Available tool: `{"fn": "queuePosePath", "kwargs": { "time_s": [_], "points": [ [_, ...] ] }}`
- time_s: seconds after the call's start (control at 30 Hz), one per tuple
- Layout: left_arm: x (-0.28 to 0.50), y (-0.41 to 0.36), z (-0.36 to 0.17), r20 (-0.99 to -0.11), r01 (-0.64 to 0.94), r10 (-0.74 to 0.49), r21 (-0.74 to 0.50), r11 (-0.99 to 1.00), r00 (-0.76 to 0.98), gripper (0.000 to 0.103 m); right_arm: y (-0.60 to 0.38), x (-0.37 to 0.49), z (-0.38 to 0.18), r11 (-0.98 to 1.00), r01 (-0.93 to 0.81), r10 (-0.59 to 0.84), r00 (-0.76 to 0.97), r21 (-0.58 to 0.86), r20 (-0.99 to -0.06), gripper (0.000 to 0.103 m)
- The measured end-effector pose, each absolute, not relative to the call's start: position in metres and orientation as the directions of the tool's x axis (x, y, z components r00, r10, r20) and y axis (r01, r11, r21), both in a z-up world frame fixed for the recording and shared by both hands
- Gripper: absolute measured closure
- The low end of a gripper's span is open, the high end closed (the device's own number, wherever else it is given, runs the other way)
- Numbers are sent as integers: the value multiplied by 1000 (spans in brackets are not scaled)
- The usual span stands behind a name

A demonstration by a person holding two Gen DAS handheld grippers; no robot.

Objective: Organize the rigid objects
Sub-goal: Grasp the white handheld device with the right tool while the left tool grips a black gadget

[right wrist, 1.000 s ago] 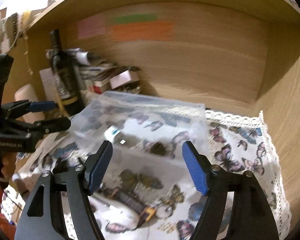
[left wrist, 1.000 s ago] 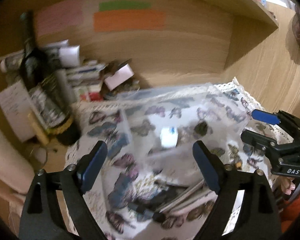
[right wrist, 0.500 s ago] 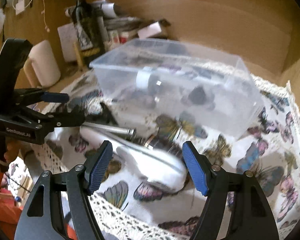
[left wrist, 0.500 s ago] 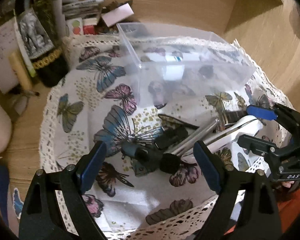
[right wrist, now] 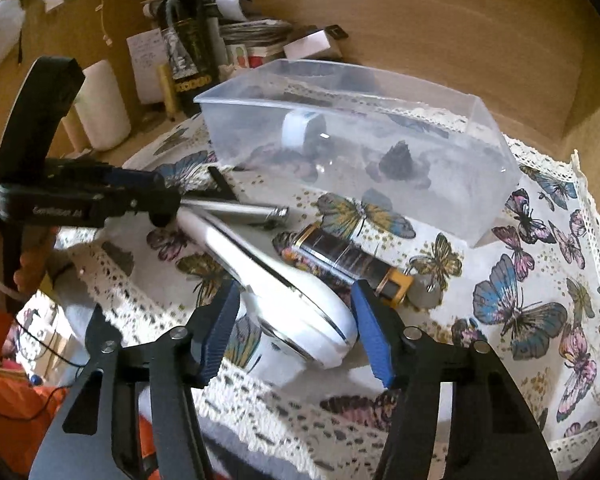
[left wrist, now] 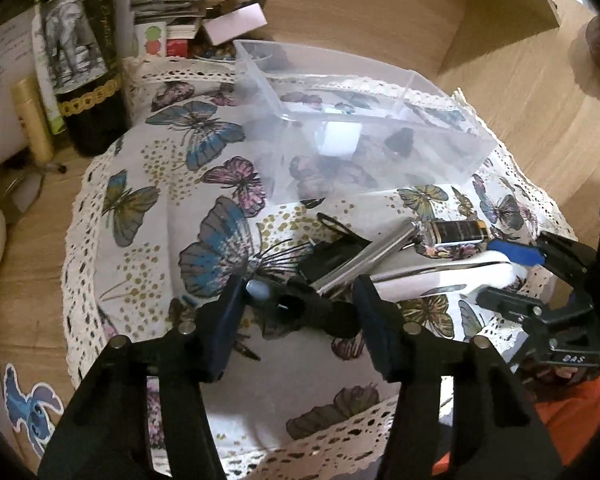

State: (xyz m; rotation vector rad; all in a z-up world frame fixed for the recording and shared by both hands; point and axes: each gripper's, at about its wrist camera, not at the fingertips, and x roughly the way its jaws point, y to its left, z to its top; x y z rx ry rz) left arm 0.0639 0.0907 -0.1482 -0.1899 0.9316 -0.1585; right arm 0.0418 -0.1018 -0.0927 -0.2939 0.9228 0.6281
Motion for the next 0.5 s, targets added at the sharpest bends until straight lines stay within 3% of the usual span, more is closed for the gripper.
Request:
{"fn": "queuePosePath", "kwargs": {
  "time_s": [0.07,0.1,0.23,0.5],
  "points": [
    [60,91,-146,-778,45,-206,-223,974,594,56,-101,37,-93,774,-632,378,429,26,-820,54],
    [58,90,-144,-778,45,-202,-219,975,595,73,-100,35,-94,770,-638,377,423,24,-824,54],
    [50,92,-133,-759,32,-207,-238,971,617,79,-93,33,-103,756,-654,367,399,20,-840,54],
    [32,84,-127,-757,34,-159,-178,983,634,80,-85,36,-110,751,-657,402,385,58,-831,58]
  ]
}}
